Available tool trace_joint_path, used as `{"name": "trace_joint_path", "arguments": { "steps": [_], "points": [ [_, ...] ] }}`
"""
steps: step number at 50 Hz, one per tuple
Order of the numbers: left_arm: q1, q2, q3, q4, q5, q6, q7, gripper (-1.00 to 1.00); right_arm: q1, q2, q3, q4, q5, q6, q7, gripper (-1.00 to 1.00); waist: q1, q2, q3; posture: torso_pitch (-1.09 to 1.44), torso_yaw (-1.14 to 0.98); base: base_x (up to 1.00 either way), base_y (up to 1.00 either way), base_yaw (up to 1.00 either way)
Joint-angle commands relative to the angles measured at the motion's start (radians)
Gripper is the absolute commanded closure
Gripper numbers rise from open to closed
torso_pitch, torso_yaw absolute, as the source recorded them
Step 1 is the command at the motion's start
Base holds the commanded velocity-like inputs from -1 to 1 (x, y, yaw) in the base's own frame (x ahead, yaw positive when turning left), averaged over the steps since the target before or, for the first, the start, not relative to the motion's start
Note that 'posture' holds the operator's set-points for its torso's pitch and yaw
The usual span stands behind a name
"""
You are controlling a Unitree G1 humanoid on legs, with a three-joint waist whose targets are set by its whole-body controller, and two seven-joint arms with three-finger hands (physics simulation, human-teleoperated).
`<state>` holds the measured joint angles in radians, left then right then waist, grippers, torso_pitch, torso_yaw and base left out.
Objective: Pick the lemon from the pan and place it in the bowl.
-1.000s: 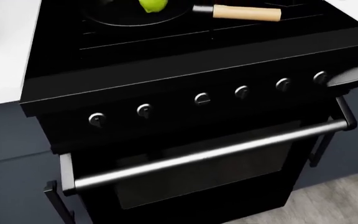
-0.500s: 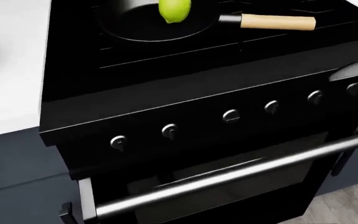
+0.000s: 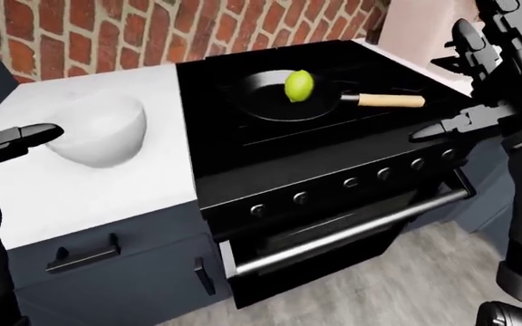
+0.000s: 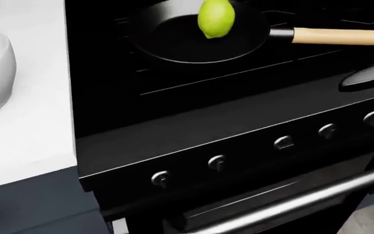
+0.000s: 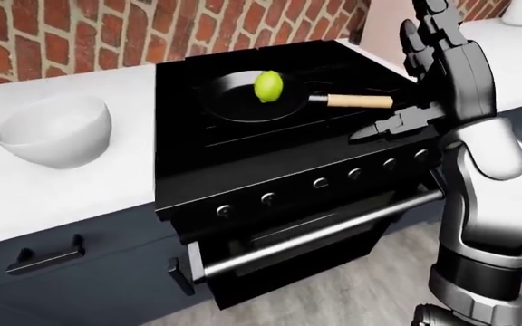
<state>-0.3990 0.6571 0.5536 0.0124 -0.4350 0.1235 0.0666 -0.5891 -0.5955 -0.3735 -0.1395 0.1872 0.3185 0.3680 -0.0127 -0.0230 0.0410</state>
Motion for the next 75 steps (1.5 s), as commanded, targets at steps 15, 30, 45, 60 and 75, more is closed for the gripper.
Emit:
{"name": "trace_joint_path", "arguments": {
  "steps": [15,30,45,60,75],
  "points": [
    [-0.025,0.034,0.029,-0.041,-0.002,-0.032,0.007,-1.0,-0.038,-0.017,-0.008,-0.041,0.007,-0.035,-0.002,-1.0,0.01,0.044,-0.005,0.0,0.0,0.13,0.31,0.0],
    [-0.022,0.035,0.033,-0.041,-0.001,-0.035,0.004,-1.0,-0.054,-0.021,-0.004,-0.007,-0.015,-0.056,-0.016,-1.0,0.001,0.044,0.002,0.0,0.0,0.12,0.28,0.0],
    [-0.025,0.038,0.033,-0.047,-0.001,-0.03,0.006,-1.0,-0.127,-0.027,0.024,0.092,-0.078,-0.157,-0.113,-1.0,0.018,0.023,-0.009,0.0,0.0,0.0,0.0,0.0],
    [-0.023,0.04,0.035,-0.048,-0.002,-0.031,0.006,-1.0,-0.154,-0.043,0.031,0.08,-0.081,-0.095,-0.052,-1.0,0.035,-0.005,-0.01,0.0,0.0,0.0,0.0,0.61],
    [-0.018,0.036,0.038,-0.05,-0.001,-0.033,0.006,-1.0,-0.27,-0.071,0.087,0.218,-0.237,-0.116,-0.008,-1.0,-0.009,0.079,-0.005,0.0,0.0,0.0,0.0,0.5]
  ]
}}
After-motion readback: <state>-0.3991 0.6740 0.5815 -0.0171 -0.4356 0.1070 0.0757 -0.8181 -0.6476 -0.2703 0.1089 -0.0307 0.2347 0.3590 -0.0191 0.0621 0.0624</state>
